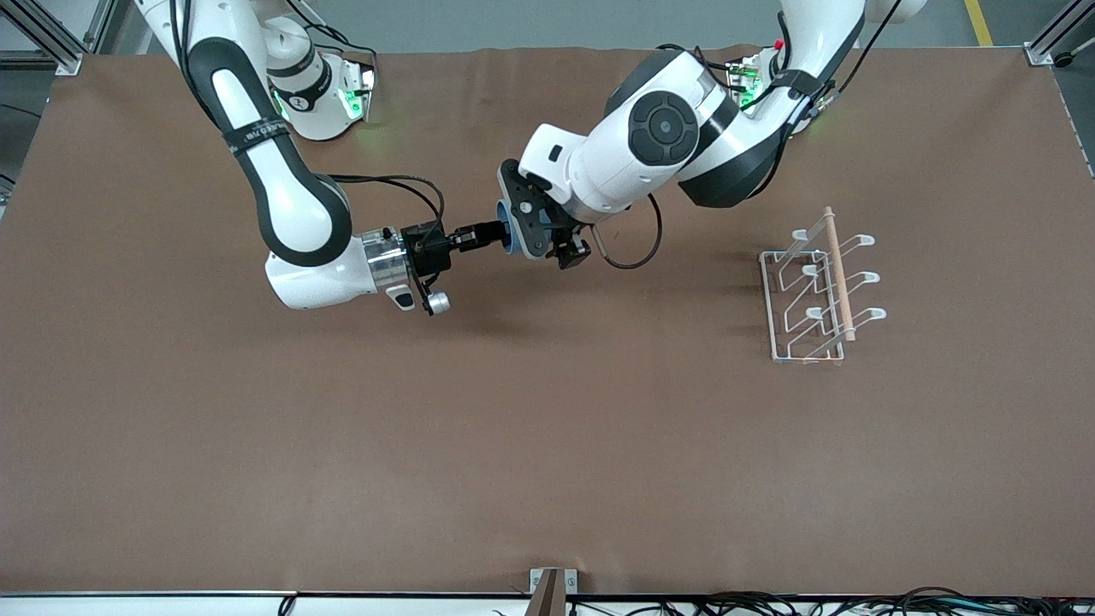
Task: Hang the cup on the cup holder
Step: 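Grasp the blue cup with the left gripper from the right gripper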
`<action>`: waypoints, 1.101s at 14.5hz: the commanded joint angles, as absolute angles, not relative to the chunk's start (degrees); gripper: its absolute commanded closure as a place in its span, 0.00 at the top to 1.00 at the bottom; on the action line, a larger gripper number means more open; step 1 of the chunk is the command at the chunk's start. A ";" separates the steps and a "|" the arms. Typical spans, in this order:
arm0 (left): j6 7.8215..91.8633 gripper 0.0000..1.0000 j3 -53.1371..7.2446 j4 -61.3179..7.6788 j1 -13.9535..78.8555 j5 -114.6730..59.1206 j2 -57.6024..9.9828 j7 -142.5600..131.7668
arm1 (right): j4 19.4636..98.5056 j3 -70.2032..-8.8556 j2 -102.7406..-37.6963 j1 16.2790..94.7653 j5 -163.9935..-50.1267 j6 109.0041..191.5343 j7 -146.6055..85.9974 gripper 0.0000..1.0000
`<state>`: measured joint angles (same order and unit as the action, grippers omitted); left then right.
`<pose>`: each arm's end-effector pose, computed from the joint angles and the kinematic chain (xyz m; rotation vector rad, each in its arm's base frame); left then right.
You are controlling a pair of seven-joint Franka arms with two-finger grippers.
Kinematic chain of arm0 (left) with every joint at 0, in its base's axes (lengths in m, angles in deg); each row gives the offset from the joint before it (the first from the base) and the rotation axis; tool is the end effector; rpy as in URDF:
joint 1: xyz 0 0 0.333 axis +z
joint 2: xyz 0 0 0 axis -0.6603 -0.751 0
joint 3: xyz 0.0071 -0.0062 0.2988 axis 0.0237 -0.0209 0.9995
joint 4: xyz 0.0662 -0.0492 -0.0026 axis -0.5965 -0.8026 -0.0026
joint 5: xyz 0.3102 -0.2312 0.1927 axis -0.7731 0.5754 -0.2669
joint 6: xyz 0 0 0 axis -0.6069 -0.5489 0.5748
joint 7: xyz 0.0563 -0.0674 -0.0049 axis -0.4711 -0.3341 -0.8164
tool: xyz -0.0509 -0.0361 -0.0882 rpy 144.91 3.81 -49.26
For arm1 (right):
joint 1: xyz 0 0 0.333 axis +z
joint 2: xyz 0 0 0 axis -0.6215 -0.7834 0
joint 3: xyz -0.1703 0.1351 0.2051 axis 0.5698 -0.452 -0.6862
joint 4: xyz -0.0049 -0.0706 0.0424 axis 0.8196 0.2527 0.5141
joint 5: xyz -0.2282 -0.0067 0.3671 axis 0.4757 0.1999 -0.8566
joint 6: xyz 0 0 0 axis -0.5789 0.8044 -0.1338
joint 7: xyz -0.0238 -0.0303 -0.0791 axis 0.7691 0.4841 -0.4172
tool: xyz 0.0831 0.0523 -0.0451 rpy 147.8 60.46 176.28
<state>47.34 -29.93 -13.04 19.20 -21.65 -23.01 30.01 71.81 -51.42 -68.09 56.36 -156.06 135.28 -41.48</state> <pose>0.5065 -0.5108 0.4259 2.2436 -1.5150 0.0454 0.5345 0.3384 0.2800 -1.7359 0.1068 0.5838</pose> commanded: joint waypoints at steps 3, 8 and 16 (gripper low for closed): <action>47.55 0.97 -30.81 -13.06 19.09 -22.18 -23.24 30.49 | 72.99 -51.48 -66.97 56.53 -158.28 135.02 -42.41 0.01; 47.38 0.28 -30.72 -12.63 20.14 -21.74 -23.06 33.40 | 72.99 -51.48 -66.97 56.53 -158.28 135.02 -42.41 0.01; 45.71 0.17 -30.46 -12.54 21.63 -22.26 -22.36 33.66 | 72.99 -51.22 -66.35 55.74 -157.67 134.85 -42.32 1.00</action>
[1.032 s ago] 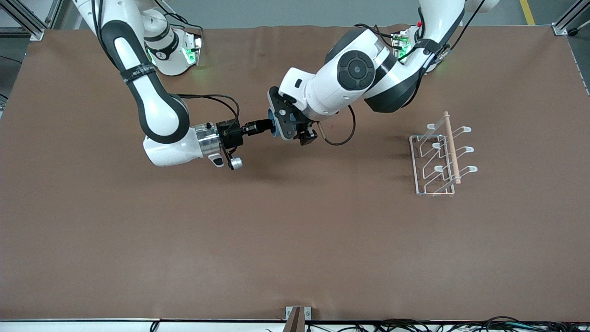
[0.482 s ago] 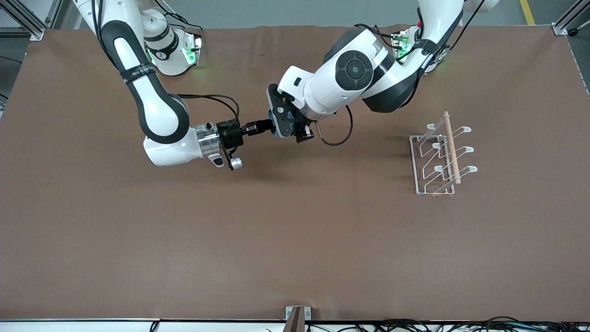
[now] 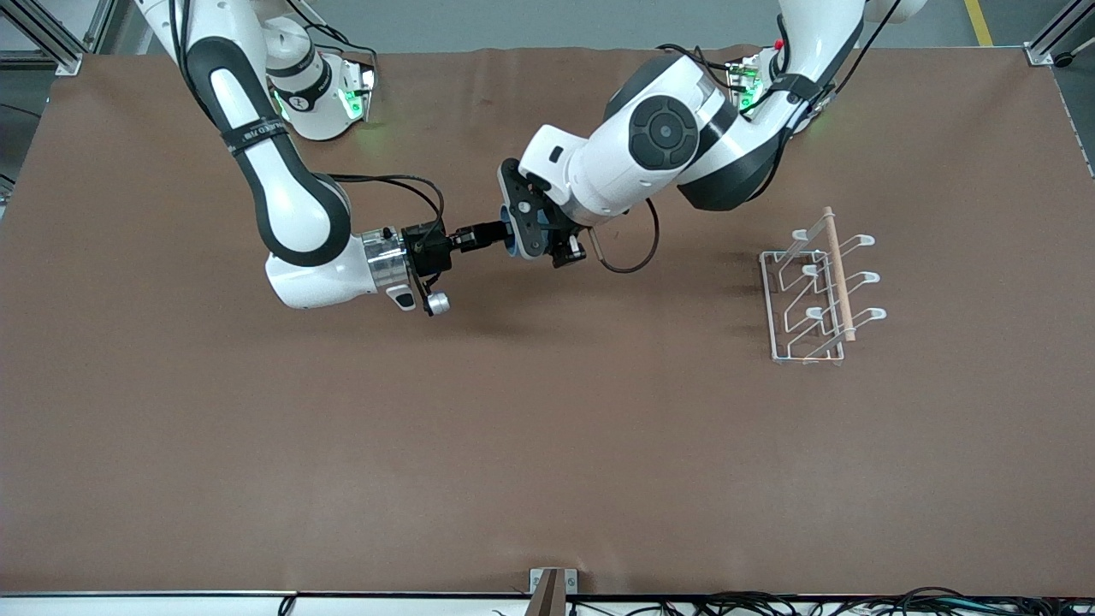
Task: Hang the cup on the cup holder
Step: 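Grasp the blue cup with the left gripper from the right gripper, then carry the cup to the holder with the left gripper while the right gripper retracts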
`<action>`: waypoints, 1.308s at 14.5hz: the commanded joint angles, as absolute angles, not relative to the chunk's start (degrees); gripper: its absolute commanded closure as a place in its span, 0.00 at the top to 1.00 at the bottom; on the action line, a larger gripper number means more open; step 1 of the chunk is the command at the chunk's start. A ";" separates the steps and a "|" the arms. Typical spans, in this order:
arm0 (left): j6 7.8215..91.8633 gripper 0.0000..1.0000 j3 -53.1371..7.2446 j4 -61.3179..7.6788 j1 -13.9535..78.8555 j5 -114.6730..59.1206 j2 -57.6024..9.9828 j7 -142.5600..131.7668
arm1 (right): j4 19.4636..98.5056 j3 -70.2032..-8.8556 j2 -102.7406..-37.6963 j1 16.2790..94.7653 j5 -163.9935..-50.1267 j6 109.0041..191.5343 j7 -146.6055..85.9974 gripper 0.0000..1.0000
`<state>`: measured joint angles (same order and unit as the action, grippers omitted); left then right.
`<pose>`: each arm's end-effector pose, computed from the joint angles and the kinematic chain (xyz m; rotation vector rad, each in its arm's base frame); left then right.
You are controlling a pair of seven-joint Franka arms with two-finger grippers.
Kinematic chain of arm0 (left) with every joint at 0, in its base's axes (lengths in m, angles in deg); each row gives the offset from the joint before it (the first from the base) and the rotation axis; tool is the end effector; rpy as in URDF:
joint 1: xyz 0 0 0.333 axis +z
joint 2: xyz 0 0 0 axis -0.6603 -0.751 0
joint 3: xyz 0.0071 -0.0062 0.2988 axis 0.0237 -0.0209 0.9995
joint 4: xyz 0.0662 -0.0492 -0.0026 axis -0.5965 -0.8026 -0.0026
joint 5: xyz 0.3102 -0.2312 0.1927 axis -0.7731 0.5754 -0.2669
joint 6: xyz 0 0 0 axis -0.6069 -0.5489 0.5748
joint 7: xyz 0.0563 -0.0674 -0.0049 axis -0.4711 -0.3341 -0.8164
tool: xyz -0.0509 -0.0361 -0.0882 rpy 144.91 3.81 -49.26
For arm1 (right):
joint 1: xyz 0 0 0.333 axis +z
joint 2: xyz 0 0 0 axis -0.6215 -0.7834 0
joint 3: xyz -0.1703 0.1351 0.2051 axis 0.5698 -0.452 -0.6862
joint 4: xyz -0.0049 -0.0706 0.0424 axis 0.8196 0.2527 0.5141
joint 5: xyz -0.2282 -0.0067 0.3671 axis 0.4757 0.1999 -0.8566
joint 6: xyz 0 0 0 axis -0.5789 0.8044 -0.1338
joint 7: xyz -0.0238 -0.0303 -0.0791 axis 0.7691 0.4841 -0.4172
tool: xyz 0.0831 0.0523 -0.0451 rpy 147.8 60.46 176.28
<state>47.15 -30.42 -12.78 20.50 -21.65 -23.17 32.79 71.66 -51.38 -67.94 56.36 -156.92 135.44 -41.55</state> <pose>0.5149 -0.5030 0.4271 2.2144 -1.5507 0.0635 0.5367 0.3386 0.2836 -1.7247 0.1132 0.5722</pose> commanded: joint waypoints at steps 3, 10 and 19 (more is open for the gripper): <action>43.87 0.17 -30.37 -12.54 23.12 -22.44 -21.66 34.01 | 72.73 -50.87 -66.00 53.55 -156.70 134.76 -41.45 1.00; 22.52 0.23 -30.72 -12.19 25.33 -49.11 -17.17 36.12 | 62.46 -50.78 -65.74 41.43 -131.07 134.58 -30.31 1.00; 8.36 0.00 -32.48 -14.63 25.50 -75.49 -17.96 44.21 | 49.00 -50.08 -63.02 38.60 -74.32 135.37 -18.07 1.00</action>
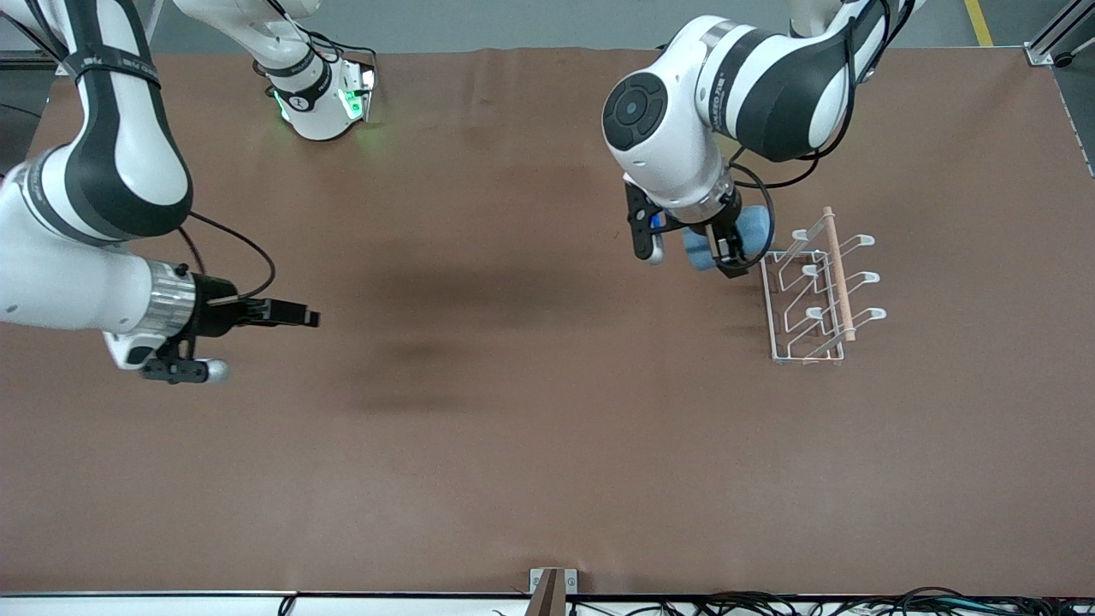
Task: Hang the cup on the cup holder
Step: 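Carry the cup to the holder with the left gripper while the right gripper retracts, then lower the blue cup onto a holder hook with the left gripper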
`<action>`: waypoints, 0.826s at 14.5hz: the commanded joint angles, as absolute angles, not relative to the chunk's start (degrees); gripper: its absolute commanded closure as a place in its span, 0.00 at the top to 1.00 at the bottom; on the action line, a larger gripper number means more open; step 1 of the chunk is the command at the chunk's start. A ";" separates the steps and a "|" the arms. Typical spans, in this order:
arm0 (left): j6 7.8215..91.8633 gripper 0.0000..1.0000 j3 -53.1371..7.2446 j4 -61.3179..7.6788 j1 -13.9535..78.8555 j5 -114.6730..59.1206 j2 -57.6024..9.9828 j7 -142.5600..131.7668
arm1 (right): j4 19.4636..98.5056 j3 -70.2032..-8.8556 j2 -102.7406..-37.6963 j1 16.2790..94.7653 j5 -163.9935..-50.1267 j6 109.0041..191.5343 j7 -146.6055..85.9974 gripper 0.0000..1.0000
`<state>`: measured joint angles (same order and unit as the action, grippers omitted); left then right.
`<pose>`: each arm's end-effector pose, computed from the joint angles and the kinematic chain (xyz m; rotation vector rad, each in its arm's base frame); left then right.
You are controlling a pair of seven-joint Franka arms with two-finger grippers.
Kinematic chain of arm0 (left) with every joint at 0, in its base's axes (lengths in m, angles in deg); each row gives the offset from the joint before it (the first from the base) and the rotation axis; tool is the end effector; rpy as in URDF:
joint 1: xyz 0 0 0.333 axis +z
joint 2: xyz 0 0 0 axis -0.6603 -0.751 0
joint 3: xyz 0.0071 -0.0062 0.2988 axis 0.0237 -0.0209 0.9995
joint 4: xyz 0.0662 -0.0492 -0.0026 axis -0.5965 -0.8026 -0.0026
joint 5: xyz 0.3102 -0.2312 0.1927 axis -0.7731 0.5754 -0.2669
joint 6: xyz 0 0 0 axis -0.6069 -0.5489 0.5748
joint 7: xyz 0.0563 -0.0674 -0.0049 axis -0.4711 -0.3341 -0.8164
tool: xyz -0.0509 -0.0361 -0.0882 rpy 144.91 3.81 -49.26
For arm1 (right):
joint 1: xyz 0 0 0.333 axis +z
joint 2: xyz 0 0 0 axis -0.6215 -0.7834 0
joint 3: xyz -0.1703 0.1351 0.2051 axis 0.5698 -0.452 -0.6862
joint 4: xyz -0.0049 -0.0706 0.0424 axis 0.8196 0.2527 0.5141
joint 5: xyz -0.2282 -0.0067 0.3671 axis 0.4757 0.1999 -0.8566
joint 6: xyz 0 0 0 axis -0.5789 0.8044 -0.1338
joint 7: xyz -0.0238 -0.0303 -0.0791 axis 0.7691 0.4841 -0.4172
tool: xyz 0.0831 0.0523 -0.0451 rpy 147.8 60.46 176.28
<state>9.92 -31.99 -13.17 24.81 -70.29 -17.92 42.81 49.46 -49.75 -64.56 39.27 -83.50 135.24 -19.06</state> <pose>0.5288 -0.3646 0.4454 -1.9224 1.8047 0.6046 0.6707 0.0817 0.4317 -2.8932 0.0994 0.2082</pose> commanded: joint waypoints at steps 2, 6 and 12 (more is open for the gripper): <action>8.27 0.00 -32.48 -18.58 25.51 -82.44 -18.58 46.05 | 49.26 -49.99 -61.26 36.85 -68.56 137.91 -18.33 1.00; 8.53 0.00 -32.22 -23.25 27.61 -92.81 -21.12 46.14 | 49.26 -45.42 -55.74 35.70 -65.64 133.99 -19.73 1.00; 8.62 0.00 -30.03 -27.12 28.49 -106.27 -28.85 46.23 | 41.38 -43.93 -50.36 33.59 -66.35 121.16 -23.51 1.00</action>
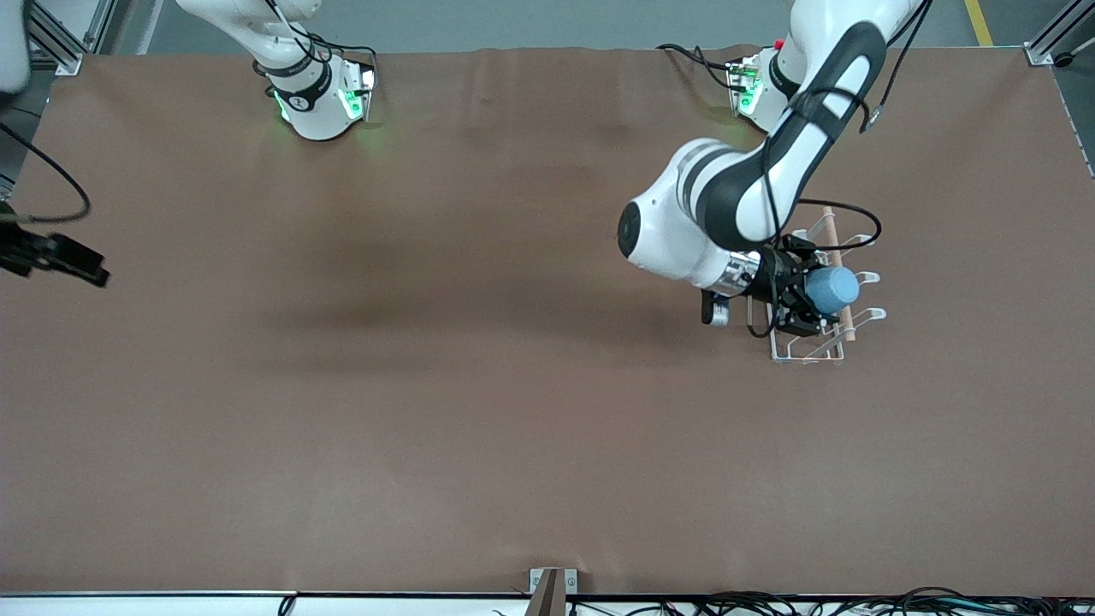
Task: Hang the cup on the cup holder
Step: 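Lower the blue cup onto a holder hook with the left gripper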
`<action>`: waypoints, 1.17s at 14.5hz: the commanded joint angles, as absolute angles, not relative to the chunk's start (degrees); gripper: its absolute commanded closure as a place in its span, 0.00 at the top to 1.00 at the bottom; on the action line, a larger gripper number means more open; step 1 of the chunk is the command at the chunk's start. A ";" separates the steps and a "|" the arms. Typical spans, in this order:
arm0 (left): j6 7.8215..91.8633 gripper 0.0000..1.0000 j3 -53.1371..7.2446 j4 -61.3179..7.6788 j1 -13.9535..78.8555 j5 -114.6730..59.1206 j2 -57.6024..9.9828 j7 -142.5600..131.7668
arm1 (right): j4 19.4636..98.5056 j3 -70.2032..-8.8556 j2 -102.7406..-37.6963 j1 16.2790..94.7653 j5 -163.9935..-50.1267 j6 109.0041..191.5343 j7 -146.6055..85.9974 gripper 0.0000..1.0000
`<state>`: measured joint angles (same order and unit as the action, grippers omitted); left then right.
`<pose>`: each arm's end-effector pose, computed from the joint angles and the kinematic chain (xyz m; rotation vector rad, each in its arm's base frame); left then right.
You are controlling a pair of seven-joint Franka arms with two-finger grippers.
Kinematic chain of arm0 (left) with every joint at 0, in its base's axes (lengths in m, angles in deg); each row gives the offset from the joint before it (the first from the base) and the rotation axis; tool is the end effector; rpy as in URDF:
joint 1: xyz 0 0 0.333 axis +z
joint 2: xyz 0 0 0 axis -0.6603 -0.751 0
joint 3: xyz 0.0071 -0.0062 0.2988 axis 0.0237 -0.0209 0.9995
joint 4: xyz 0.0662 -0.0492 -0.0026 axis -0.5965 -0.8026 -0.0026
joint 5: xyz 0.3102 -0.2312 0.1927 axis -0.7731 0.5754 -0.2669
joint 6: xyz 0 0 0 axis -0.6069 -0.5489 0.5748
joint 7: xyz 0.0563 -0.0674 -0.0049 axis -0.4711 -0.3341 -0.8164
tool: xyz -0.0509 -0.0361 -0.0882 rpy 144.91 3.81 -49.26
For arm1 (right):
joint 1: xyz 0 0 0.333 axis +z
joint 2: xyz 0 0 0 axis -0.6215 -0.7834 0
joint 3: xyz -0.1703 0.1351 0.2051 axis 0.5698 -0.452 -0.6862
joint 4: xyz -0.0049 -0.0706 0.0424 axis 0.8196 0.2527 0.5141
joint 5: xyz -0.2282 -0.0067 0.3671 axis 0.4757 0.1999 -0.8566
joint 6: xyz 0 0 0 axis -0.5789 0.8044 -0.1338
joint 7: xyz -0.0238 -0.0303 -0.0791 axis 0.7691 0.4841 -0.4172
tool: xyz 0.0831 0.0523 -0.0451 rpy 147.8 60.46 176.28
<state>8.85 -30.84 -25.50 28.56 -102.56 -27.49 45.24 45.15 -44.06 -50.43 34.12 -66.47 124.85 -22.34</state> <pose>0.5667 -0.2777 0.2868 -1.3476 1.5763 0.9192 0.6115 -0.0626 0.6121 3.0685 -0.2200 0.0314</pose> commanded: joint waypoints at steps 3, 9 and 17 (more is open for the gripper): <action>8.62 0.01 -28.62 -28.79 28.49 -109.36 -30.62 46.23 | 39.59 -42.79 -50.44 35.51 -66.26 117.35 -23.43 1.00; 6.95 0.03 -27.82 -31.52 27.53 -109.98 -34.84 44.21 | 45.64 -41.81 -47.91 35.61 -68.46 123.14 -23.34 1.00; 1.85 0.99 -27.74 -28.81 27.97 -102.19 -34.93 35.19 | 46.27 -42.87 -47.11 34.03 -69.34 123.16 -22.99 1.00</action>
<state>3.60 -27.98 -30.65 28.05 -106.11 -35.97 38.59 43.97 -42.47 -49.05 34.79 -68.45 122.34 -22.87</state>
